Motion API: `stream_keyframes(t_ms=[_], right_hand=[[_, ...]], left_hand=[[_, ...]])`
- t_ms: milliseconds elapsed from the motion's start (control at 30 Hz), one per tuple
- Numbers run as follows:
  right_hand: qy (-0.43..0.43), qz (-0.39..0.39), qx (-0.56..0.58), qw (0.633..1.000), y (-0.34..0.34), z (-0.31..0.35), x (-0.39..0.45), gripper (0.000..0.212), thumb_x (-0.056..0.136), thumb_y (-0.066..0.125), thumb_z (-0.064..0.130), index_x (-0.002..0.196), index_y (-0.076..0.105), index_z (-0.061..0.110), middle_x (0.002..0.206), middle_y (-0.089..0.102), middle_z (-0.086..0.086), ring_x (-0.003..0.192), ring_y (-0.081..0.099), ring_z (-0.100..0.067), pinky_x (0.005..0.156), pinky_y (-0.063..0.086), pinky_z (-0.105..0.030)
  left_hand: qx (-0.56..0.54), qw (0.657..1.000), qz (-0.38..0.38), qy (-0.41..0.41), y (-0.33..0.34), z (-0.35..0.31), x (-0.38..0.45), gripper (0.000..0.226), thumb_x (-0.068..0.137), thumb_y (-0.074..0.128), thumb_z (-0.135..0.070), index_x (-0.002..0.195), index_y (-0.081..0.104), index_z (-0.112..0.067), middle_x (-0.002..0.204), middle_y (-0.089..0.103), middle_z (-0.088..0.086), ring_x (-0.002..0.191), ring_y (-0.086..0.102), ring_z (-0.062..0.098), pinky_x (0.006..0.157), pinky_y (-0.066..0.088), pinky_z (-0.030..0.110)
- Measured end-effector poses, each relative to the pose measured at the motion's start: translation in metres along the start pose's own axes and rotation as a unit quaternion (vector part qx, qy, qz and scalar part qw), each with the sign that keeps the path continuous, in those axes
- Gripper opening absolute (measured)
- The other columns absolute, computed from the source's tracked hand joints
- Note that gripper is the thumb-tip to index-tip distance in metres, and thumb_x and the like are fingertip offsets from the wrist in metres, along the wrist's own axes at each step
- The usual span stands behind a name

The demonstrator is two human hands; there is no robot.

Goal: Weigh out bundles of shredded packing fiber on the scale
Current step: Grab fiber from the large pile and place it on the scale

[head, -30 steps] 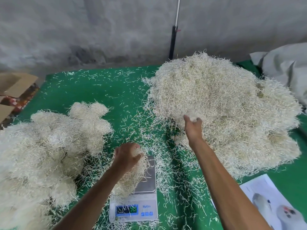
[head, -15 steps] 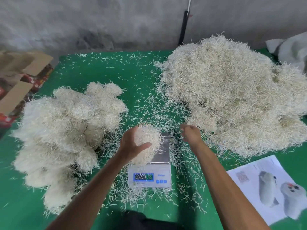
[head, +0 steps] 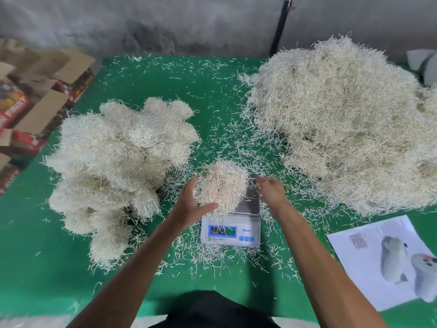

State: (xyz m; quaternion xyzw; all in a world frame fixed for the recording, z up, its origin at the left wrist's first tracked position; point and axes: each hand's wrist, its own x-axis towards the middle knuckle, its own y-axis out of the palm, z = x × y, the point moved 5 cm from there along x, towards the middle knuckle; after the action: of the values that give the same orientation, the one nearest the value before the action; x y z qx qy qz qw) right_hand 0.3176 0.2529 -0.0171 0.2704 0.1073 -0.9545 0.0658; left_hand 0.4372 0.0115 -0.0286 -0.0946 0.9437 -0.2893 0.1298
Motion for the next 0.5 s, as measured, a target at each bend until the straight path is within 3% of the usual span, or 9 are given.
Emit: stream_keyframes(t_ms=[100, 233, 333, 433, 500], right_hand=[[-0.011, 0.0, -0.016, 1.0, 0.007, 0.001, 0.001, 0.027, 0.107, 0.052, 0.018, 0.131, 0.063, 0.013, 0.104, 0.066, -0.001, 0.091, 0.061, -0.013, 0.084, 0.052, -0.033], [-0.044, -0.011, -0.027, 0.999, 0.019, 0.006, 0.006, 0.026, 0.108, 0.053, 0.024, 0.128, 0.063, 0.012, 0.089, 0.064, 0.002, 0.071, 0.055, -0.008, 0.066, 0.048, -0.024], [-0.066, -0.019, -0.035, 0.997, 0.029, 0.009, 0.009, 0.025, 0.105, 0.058, 0.032, 0.12, 0.062, 0.013, 0.113, 0.069, -0.007, 0.083, 0.061, -0.013, 0.073, 0.05, -0.027], [-0.097, -0.024, -0.069, 0.993, 0.04, 0.016, 0.012, 0.034, 0.102, 0.063, 0.04, 0.116, 0.061, 0.009, 0.113, 0.069, -0.014, 0.099, 0.068, -0.03, 0.071, 0.052, -0.03], [-0.11, -0.021, -0.079, 0.991, 0.044, 0.02, 0.014, 0.04, 0.099, 0.066, 0.042, 0.121, 0.058, 0.01, 0.113, 0.066, -0.012, 0.096, 0.067, -0.025, 0.069, 0.053, -0.027]], left_hand=[[-0.01, 1.0, 0.006, -0.019, -0.001, 0.003, -0.002, 0.122, 0.061, 0.077, -0.077, 0.155, 0.01, -0.037, 0.163, 0.021, 0.004, 0.145, 0.03, 0.02, 0.115, 0.028, 0.043], [-0.013, 0.998, 0.017, -0.052, -0.001, 0.006, -0.001, 0.127, 0.055, 0.078, -0.079, 0.154, 0.007, -0.042, 0.165, 0.016, 0.002, 0.148, 0.026, 0.023, 0.117, 0.029, 0.052], [-0.003, 0.997, 0.032, -0.065, 0.005, 0.004, 0.0, 0.132, 0.049, 0.079, -0.081, 0.152, 0.002, -0.048, 0.166, 0.011, -0.002, 0.149, 0.021, 0.023, 0.116, 0.024, 0.052], [0.031, 0.996, 0.047, -0.064, 0.011, -0.001, 0.002, 0.135, 0.048, 0.08, -0.08, 0.149, -0.006, -0.055, 0.167, 0.004, -0.007, 0.152, 0.011, 0.025, 0.118, 0.018, 0.055], [0.046, 0.995, 0.053, -0.065, 0.012, -0.003, 0.003, 0.135, 0.05, 0.08, -0.077, 0.149, -0.008, -0.055, 0.167, 0.001, -0.005, 0.153, 0.005, 0.028, 0.119, 0.018, 0.061]])
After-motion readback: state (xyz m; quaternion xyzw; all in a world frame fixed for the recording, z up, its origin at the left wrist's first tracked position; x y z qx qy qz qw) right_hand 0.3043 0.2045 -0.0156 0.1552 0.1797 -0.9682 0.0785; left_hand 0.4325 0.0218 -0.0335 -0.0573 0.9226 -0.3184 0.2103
